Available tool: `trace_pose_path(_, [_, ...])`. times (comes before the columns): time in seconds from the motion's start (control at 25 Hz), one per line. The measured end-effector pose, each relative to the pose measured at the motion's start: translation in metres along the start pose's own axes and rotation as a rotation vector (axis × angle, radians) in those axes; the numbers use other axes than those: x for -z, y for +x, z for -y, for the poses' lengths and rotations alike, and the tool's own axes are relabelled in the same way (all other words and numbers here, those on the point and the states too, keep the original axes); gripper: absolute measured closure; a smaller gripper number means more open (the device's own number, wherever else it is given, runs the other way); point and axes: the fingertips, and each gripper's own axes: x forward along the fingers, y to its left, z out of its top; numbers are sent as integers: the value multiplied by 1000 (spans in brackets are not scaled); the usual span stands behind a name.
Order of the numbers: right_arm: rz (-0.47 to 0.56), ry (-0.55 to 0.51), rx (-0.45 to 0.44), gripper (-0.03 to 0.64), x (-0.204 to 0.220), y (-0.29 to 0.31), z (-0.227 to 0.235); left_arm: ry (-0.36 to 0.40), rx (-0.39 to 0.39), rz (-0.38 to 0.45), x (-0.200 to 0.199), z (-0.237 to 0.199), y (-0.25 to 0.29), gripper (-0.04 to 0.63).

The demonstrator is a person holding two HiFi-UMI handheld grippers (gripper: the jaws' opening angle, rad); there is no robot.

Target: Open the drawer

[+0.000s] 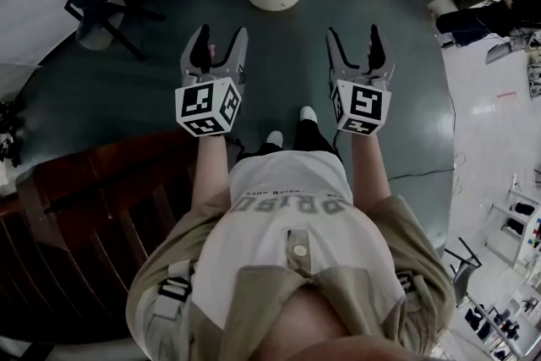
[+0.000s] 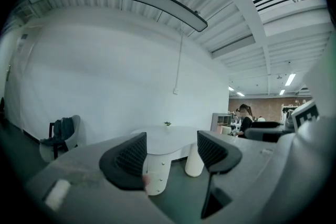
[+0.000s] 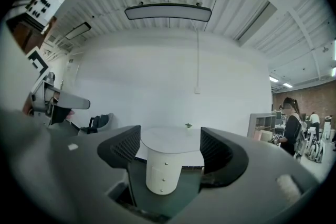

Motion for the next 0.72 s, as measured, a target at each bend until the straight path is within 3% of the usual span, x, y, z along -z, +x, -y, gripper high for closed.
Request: trace_pose_path(0.72, [-12,27,-237,270,17,103,77,-28,-160,19,-1,53,88,281])
